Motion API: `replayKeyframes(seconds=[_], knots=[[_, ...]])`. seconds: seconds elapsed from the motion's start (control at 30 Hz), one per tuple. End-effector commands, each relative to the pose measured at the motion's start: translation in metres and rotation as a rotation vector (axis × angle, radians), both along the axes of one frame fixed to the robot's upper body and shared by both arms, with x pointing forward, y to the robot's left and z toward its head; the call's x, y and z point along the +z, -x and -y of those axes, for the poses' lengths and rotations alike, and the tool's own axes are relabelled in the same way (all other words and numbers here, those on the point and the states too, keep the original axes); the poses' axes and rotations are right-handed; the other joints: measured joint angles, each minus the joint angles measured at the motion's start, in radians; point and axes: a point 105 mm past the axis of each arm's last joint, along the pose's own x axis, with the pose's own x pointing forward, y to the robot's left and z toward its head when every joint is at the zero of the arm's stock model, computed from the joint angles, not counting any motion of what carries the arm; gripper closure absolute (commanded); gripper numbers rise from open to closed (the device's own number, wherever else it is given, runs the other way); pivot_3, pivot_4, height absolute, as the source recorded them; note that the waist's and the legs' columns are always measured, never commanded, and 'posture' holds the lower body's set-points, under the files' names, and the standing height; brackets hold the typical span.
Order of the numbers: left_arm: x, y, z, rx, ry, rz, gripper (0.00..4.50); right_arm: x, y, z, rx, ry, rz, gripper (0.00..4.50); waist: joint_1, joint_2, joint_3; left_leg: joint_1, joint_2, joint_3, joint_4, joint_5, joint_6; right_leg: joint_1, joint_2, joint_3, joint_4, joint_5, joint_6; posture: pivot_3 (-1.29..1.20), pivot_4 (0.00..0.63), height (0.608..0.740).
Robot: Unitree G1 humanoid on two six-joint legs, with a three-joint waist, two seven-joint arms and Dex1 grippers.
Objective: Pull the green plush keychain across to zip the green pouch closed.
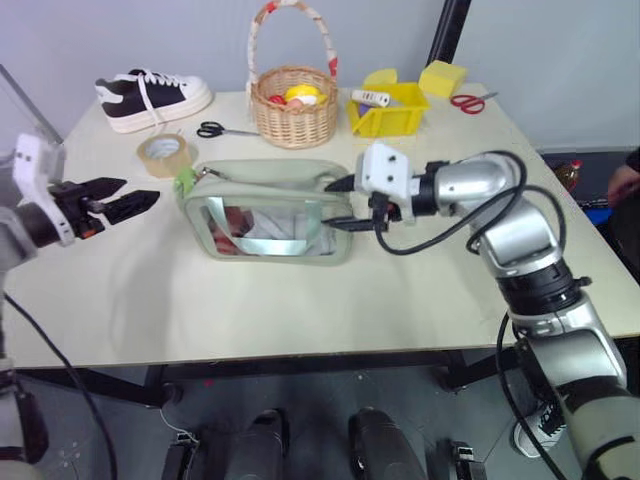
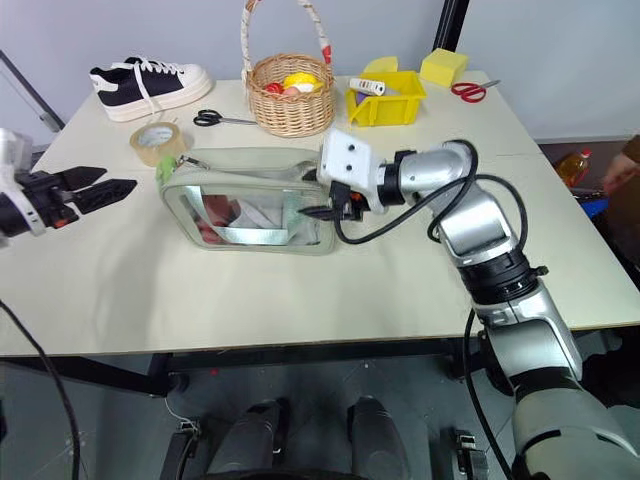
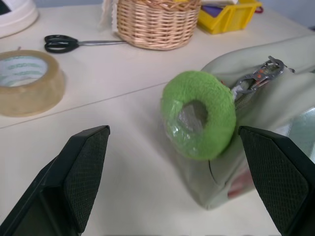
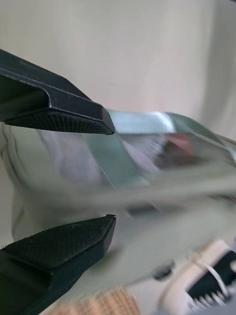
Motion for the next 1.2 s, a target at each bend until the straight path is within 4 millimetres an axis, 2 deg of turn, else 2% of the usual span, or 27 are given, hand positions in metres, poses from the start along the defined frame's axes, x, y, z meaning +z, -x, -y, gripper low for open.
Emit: replayKeyframes(seconds=[0.03, 0.07, 0.1, 0.33, 0.57, 0.63, 0.7, 0.9, 0.93, 1.1, 1.2], knots=[[0.019, -0.004, 0.003, -0.007, -0.022, 0.071, 0.00, 0.009, 0.000, -0.002, 0.010, -0.010, 0.052, 3.60, -0.002, 0.000, 0.000, 0.000, 0.000, 0.000, 0.000, 0.000, 0.000, 0.000, 0.000, 0.000, 0.000, 0.000, 0.000, 0.00, 0.150, 0.740], [0.016, -0.006, 0.003, -0.008, -0.013, 0.064, 0.00, 0.008, 0.000, -0.003, 0.013, -0.007, 0.058, 4.26, -0.004, 0.000, 0.000, 0.000, 0.000, 0.000, 0.000, 0.000, 0.000, 0.000, 0.000, 0.000, 0.000, 0.000, 0.000, 0.00, 0.150, 0.740], [0.014, -0.008, 0.004, -0.006, -0.005, 0.058, 0.00, 0.008, 0.000, -0.003, 0.017, -0.006, 0.063, 4.47, -0.005, 0.000, 0.000, 0.000, 0.000, 0.000, 0.000, 0.000, 0.000, 0.000, 0.000, 0.000, 0.000, 0.000, 0.000, 0.00, 0.150, 0.740], [-0.009, -0.020, 0.014, -0.011, -0.001, 0.022, 0.00, 0.007, 0.008, -0.006, 0.052, 0.006, 0.075, 4.47, -0.006, 0.000, 0.000, 0.000, 0.000, 0.000, 0.000, 0.000, 0.000, 0.000, 0.000, 0.000, 0.000, 0.000, 0.000, 0.00, 0.150, 0.740], [-0.013, -0.024, 0.021, -0.048, 0.045, -0.001, 0.00, 0.006, 0.008, -0.005, 0.046, 0.007, 0.064, 4.47, -0.007, 0.000, 0.000, 0.000, 0.000, -0.001, 0.000, 0.000, 0.000, 0.000, 0.000, 0.000, 0.000, 0.000, 0.000, 0.00, 0.150, 0.740], [-0.015, -0.025, 0.027, -0.073, 0.044, -0.007, 0.55, 0.007, 0.008, -0.005, 0.044, 0.002, 0.060, 4.50, -0.007, 0.000, 0.000, 0.000, 0.000, -0.001, 0.000, 0.000, 0.000, 0.000, 0.000, 0.000, 0.000, 0.000, 0.000, 0.00, 0.150, 0.740], [-0.015, -0.026, 0.030, -0.080, 0.046, -0.009, 1.34, 0.007, 0.008, -0.006, 0.044, 0.001, 0.059, 4.50, -0.007, 0.000, 0.000, 0.000, 0.000, -0.001, 0.000, 0.000, 0.000, 0.000, 0.000, 0.000, 0.000, 0.000, 0.000, 0.00, 0.150, 0.740], [-0.016, -0.032, 0.029, -0.071, 0.056, -0.008, 4.13, 0.007, 0.008, -0.007, 0.044, 0.001, 0.058, 4.50, -0.009, 0.000, 0.000, 0.000, 0.000, -0.001, 0.000, 0.000, 0.000, 0.000, 0.000, 0.000, 0.000, 0.000, 0.000, 0.00, 0.150, 0.740], [-0.015, -0.032, 0.028, -0.070, 0.055, -0.007, 4.48, 0.007, 0.008, -0.007, 0.043, 0.002, 0.057, 4.50, -0.009, 0.000, 0.000, 0.000, 0.000, -0.001, 0.000, 0.000, 0.000, 0.000, 0.000, 0.000, 0.000, 0.000, 0.000, 0.00, 0.150, 0.740], [-0.007, -0.032, 0.023, -0.064, 0.055, 0.011, 4.48, 0.006, 0.008, -0.005, 0.034, 0.001, 0.053, 4.50, -0.008, 0.000, 0.000, 0.000, 0.000, -0.001, 0.000, 0.000, 0.000, 0.000, 0.000, 0.000, 0.000, 0.000, 0.000, 0.00, 0.150, 0.740], [0.007, -0.029, 0.019, -0.063, 0.044, 0.046, 4.48, 0.006, 0.006, -0.004, 0.024, -0.003, 0.054, 4.50, -0.008, 0.000, 0.000, 0.000, 0.000, -0.001, 0.000, 0.000, 0.000, 0.000, 0.000, 0.000, 0.000, 0.000, 0.000, 0.00, 0.150, 0.740]])
